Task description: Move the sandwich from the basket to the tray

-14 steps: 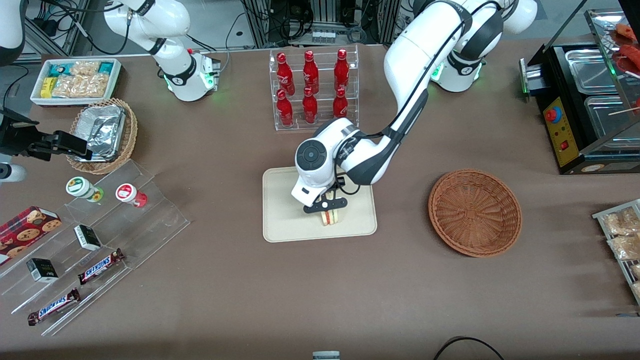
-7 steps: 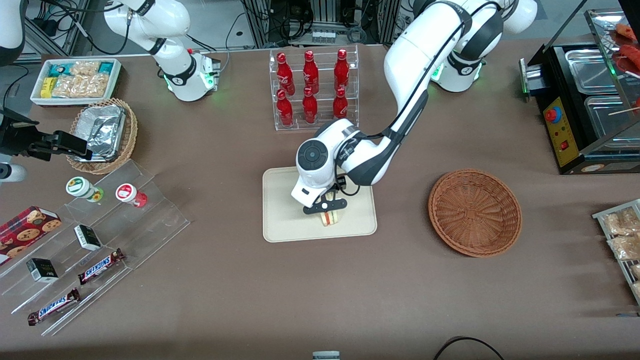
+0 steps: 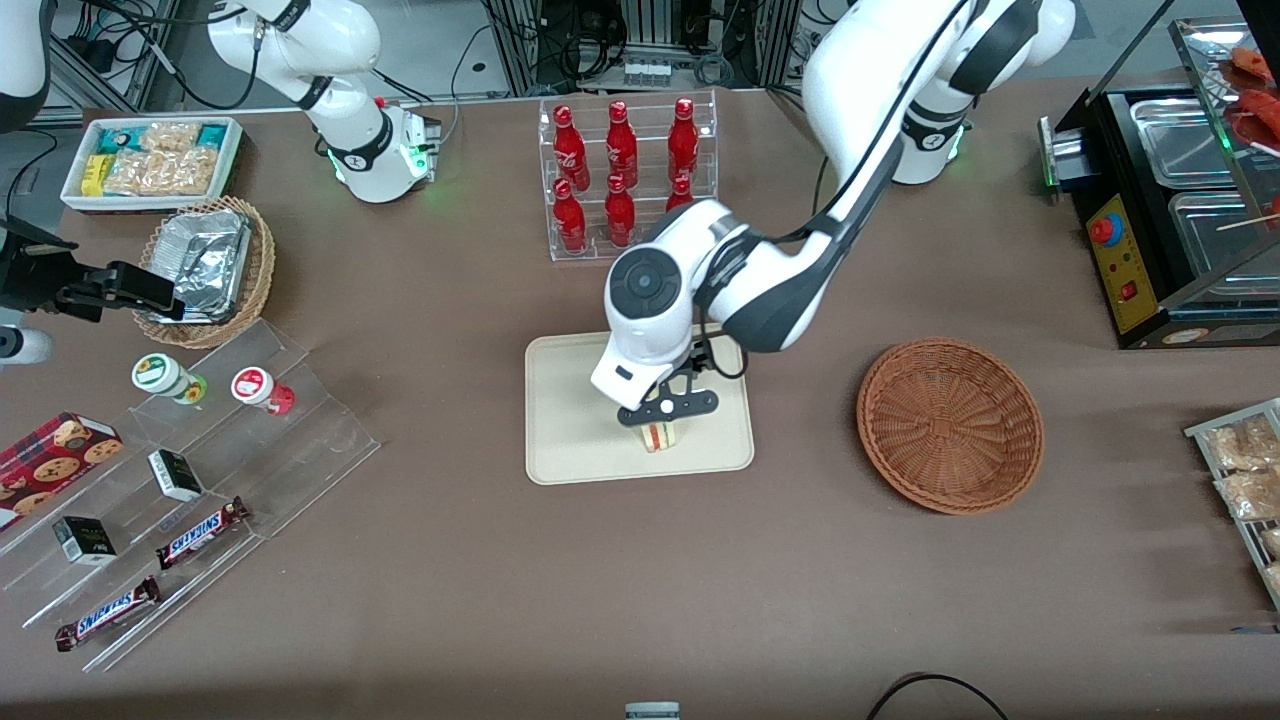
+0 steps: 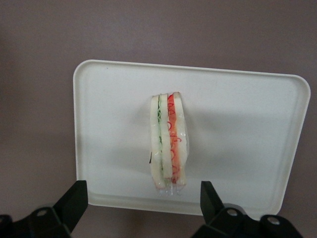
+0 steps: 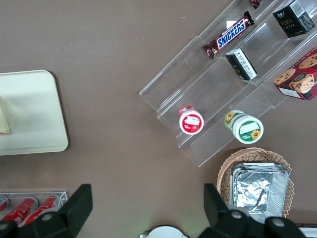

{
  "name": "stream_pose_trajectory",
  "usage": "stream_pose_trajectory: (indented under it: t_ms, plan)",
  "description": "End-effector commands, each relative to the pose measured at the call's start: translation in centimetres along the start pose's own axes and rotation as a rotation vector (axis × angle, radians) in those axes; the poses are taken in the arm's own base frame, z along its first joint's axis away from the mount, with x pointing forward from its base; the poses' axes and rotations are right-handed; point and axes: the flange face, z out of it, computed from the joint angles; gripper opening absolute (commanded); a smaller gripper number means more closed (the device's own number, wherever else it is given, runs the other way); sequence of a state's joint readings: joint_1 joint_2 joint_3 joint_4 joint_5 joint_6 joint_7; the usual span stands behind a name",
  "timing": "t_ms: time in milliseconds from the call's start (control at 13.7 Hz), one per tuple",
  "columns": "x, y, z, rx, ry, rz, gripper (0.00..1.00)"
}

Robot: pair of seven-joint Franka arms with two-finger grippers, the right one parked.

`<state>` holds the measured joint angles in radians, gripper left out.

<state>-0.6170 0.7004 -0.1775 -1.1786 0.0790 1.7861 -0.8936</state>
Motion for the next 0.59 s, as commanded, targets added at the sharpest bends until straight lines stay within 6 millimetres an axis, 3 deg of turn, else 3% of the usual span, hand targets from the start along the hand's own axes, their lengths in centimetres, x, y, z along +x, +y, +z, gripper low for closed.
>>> stream_pose_trajectory:
  t_ms: [0, 146, 293, 366, 512]
  plan:
    - [0.7, -3.9, -4.9, 0.021, -0.022, 0.08, 1.0]
    - [2.2, -7.2, -7.7, 0.018, -0.016, 0.046, 1.0]
    - [5.3, -12.5, -9.2, 0.024, -0.041, 0.044, 1.0]
    - [5.5, -14.8, -10.4, 0.032, -0.073, 0.098, 1.0]
    - [6.7, -21.1, -11.8, 0.011, -0.111, 0.15, 1.0]
